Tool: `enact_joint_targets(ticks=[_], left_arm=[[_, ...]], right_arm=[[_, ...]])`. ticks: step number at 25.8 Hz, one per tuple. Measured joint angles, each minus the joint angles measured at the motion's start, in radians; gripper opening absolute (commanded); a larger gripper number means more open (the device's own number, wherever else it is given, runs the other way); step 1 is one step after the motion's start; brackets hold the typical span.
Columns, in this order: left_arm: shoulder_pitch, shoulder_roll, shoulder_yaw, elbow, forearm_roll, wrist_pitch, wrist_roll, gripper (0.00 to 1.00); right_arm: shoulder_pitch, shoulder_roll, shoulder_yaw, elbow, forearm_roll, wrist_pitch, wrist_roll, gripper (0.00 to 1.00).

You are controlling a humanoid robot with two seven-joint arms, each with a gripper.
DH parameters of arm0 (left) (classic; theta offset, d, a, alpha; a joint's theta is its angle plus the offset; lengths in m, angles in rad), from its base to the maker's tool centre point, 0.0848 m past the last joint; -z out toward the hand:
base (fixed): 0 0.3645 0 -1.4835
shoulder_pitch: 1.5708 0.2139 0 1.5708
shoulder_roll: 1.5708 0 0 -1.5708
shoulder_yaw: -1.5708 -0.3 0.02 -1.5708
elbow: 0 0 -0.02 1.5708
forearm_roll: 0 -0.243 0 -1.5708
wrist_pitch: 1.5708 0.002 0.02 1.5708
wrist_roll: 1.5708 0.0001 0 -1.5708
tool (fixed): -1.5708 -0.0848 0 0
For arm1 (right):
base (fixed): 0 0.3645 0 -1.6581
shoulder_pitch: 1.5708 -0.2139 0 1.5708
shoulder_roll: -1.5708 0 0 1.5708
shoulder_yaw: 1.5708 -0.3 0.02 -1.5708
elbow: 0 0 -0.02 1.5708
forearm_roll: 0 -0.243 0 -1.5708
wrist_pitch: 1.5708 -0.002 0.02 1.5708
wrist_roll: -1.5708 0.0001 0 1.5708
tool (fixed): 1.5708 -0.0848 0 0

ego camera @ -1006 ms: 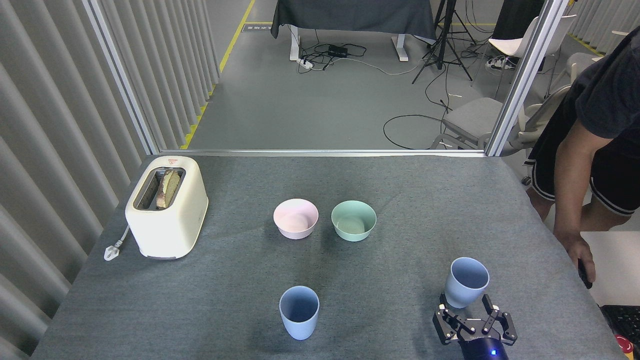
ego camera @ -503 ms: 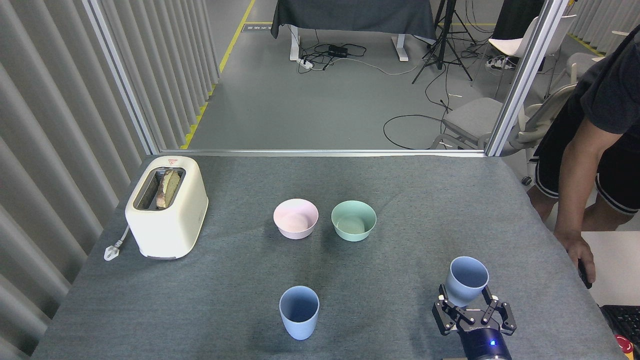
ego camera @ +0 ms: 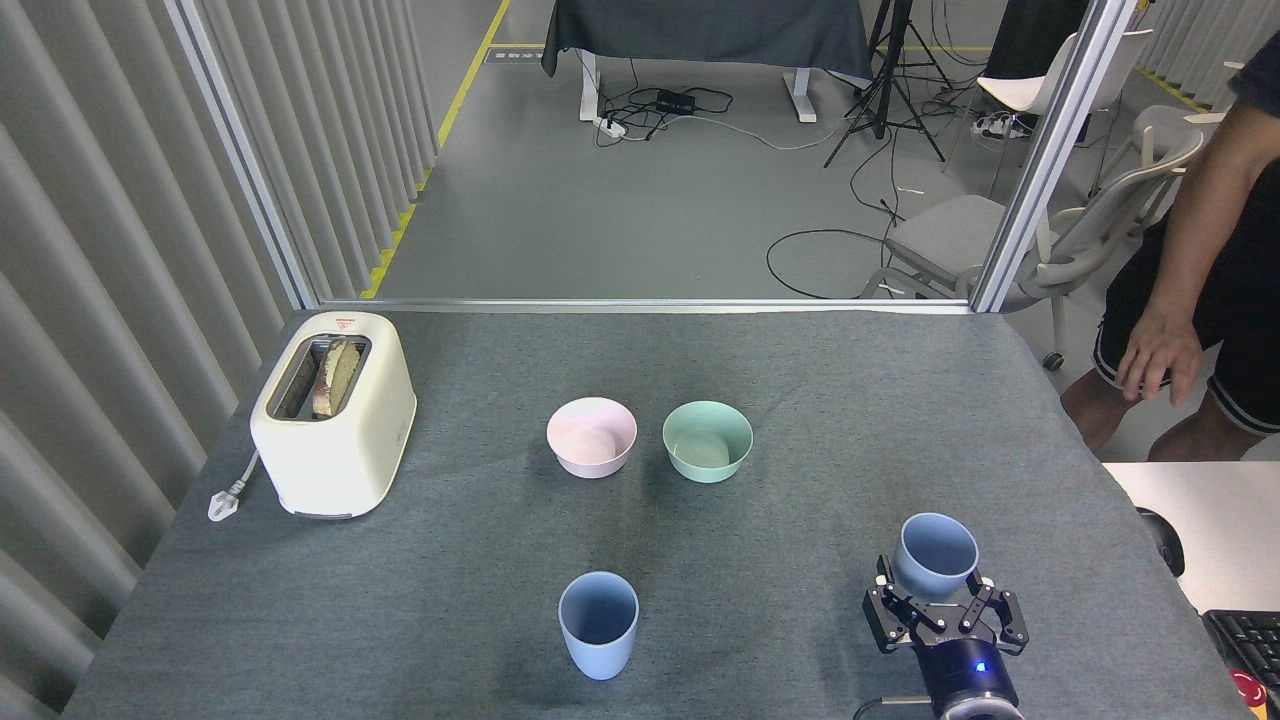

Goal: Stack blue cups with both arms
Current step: 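Grasp the other blue cup with the right gripper, then lift the blue cup and lower it into the first blue cup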

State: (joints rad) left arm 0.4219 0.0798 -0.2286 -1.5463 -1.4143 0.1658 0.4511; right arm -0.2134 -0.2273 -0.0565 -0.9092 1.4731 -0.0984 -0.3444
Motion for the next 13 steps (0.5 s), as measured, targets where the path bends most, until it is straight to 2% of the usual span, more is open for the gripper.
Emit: enact_joint_targets(ticks=[1, 4, 6, 9, 13], left_arm=[[0.0, 0.0, 0.0, 0.0, 0.0, 0.0, 0.0, 1.0], [0.0, 0.0, 0.0, 0.0, 0.0, 0.0, 0.0, 1.0], [0.0, 0.0, 0.0, 0.0, 0.001, 0.0, 0.0, 1.0], [0.0, 0.0, 0.0, 0.0, 0.001, 0.0, 0.0, 1.0], [-0.001, 0.0, 0.0, 0.001, 0.002, 0.0, 0.0, 1.0]], right_arm=[[-0.001, 0.0, 0.0, 0.003, 0.001, 0.001, 0.0, 0.95], [-0.004, 0.002, 0.002, 0.006, 0.005, 0.01, 0.0, 0.75], [-0.003, 0.004, 0.002, 0.007, 0.008, 0.016, 0.0, 0.67], [0.005, 0.008, 0.003, -0.003, 0.011, 0.027, -0.003, 0.62], [0.032, 0.011, 0.004, -0.069, 0.013, 0.034, -0.007, 0.61]])
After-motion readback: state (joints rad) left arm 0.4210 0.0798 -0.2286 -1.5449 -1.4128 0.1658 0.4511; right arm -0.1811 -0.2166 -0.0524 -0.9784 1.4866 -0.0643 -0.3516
